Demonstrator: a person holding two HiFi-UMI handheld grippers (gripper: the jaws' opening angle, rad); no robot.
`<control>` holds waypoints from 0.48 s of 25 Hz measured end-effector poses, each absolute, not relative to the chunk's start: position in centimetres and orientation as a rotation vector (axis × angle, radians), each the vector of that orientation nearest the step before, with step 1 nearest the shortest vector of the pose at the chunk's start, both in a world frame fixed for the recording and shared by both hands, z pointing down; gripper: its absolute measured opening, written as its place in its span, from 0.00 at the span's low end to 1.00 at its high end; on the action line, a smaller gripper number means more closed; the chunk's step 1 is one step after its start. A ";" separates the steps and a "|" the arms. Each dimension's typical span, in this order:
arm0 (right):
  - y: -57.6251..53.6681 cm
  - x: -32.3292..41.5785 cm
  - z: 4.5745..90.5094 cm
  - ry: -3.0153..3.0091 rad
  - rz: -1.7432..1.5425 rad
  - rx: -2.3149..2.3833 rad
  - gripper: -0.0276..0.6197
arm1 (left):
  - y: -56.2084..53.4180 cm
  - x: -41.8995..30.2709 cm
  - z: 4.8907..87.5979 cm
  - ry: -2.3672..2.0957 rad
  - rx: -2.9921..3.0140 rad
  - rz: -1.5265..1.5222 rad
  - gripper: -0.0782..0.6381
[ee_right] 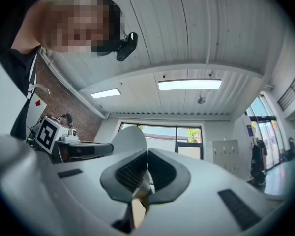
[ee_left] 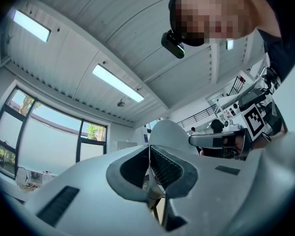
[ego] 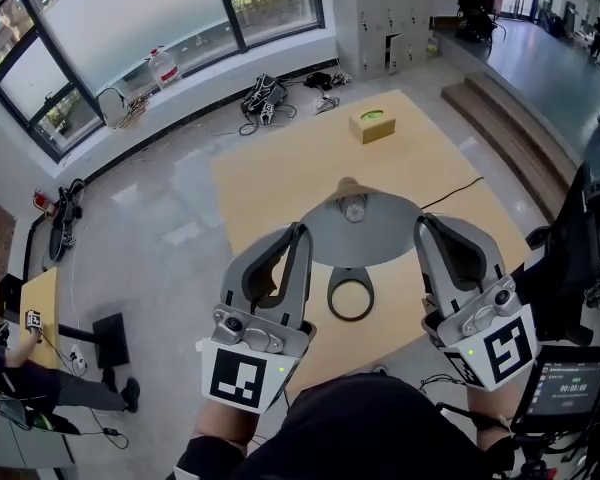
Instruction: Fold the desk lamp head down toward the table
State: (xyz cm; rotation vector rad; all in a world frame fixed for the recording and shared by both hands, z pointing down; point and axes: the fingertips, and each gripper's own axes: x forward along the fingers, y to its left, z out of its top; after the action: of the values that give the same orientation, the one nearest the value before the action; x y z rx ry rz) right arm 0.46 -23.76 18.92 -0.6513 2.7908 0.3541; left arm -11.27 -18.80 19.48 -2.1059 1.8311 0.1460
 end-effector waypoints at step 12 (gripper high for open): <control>-22.6 0.6 19.1 2.749 0.421 -0.640 0.05 | -17.8 -11.1 19.8 1.800 -2.090 0.142 0.13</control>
State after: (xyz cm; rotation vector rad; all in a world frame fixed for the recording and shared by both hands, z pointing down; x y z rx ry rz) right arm 0.64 -22.57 19.10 -0.6400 2.7488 0.4214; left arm -11.06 -17.76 19.77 -2.0902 1.8001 0.1424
